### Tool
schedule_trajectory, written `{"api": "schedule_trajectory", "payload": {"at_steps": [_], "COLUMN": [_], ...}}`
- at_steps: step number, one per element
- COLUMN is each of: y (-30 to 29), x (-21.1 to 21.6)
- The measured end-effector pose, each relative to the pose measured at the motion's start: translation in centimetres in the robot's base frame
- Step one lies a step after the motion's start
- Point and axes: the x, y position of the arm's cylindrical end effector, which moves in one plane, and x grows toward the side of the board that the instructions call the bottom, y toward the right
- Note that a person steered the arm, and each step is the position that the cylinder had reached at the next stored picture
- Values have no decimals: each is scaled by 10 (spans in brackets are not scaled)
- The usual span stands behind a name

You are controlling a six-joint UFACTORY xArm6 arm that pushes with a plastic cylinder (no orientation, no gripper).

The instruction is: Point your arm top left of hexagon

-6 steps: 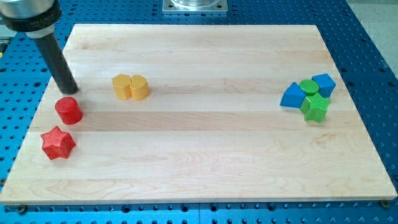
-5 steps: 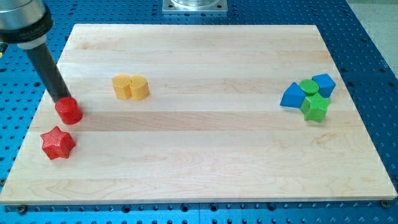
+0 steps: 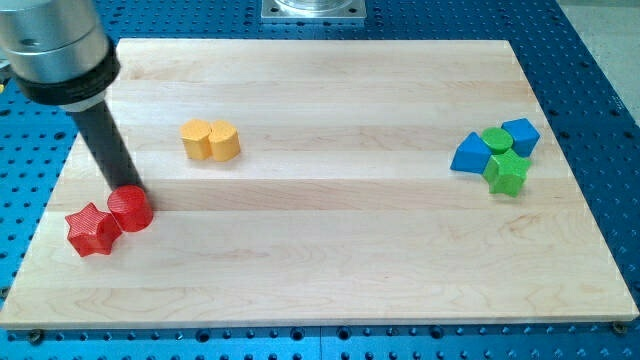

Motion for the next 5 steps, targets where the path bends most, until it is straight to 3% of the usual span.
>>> {"api": "schedule_trajectory", "payload": {"at_steps": [5], "y": [0], "x": [-13]}}
